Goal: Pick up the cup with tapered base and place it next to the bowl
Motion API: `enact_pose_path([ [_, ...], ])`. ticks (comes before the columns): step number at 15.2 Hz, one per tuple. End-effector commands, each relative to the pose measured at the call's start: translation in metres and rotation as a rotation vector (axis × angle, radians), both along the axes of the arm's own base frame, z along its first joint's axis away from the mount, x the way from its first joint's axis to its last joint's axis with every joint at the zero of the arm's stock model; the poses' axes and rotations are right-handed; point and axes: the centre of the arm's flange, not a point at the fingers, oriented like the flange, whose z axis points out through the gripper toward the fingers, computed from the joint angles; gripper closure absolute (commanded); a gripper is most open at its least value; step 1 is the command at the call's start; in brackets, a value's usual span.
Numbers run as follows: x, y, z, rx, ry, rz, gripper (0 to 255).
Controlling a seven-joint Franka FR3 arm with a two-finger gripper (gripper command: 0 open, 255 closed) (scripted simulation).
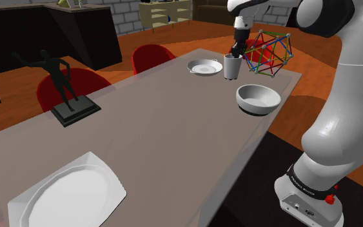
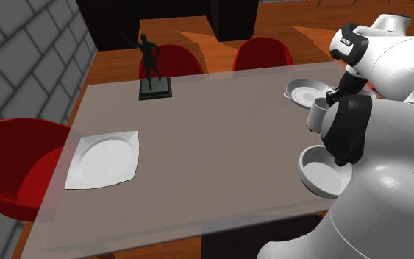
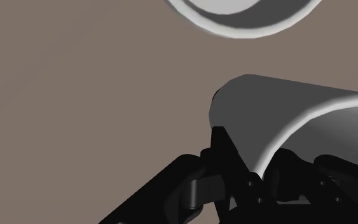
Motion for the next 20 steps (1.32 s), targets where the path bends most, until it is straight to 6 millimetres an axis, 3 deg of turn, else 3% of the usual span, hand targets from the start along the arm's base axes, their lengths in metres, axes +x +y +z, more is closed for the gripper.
enact_pose_path([
  [1, 0.000, 0.000, -0.011, 0.000, -0.001, 0.000, 255],
  [17, 0.000, 0.000, -0.095, 0.000, -0.001, 0.000, 255],
  [20, 0.000, 0.000, -0.098, 0.000, -0.001, 0.000, 255],
])
